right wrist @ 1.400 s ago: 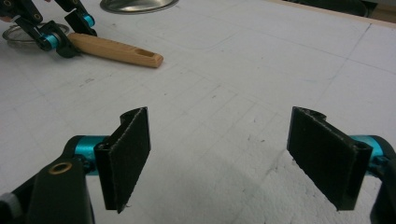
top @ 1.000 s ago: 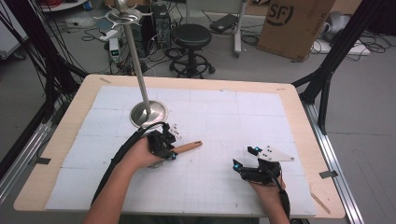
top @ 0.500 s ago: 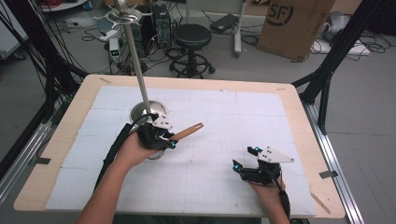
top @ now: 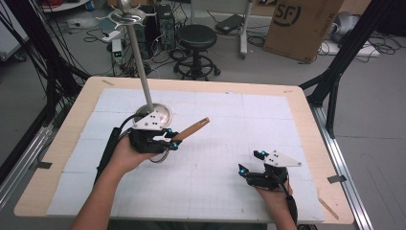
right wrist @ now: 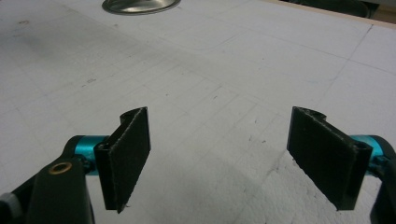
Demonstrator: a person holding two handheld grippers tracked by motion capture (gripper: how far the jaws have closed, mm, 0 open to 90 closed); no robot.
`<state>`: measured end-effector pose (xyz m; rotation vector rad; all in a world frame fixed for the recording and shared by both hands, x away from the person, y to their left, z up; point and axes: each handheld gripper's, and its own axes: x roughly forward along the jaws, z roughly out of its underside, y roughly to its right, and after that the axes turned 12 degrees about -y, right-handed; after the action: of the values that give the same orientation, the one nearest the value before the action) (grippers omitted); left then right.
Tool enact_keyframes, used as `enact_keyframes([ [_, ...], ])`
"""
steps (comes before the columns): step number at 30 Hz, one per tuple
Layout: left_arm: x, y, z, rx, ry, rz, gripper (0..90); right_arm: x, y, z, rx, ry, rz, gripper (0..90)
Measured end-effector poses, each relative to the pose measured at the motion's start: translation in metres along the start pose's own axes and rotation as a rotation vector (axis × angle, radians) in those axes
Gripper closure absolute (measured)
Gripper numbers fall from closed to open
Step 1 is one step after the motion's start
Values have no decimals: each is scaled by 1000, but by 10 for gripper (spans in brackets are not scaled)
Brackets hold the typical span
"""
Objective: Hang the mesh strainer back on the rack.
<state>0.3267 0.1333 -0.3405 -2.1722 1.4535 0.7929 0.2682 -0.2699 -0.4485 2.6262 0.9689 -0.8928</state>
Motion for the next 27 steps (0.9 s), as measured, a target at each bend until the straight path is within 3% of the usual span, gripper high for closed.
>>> enact_keyframes([
  [5, -22, -4, 3, -23, 60, 10, 688, 0, 0, 0, -5, 1, 2, 207],
  [10, -46, -10, 5, -21, 96, -25, 688, 0, 0, 0, -4, 0, 1, 208],
  [15, -68, -16, 8, -25, 164, -51, 688, 0, 0, 0, -4, -1, 2, 208],
  [20, -85, -22, 10, -25, 193, -86, 688, 0, 0, 0, -4, -1, 2, 208],
  [27, -106, -36, 7, -38, 206, -96, 687, 0, 0, 0, -4, -1, 1, 207],
])
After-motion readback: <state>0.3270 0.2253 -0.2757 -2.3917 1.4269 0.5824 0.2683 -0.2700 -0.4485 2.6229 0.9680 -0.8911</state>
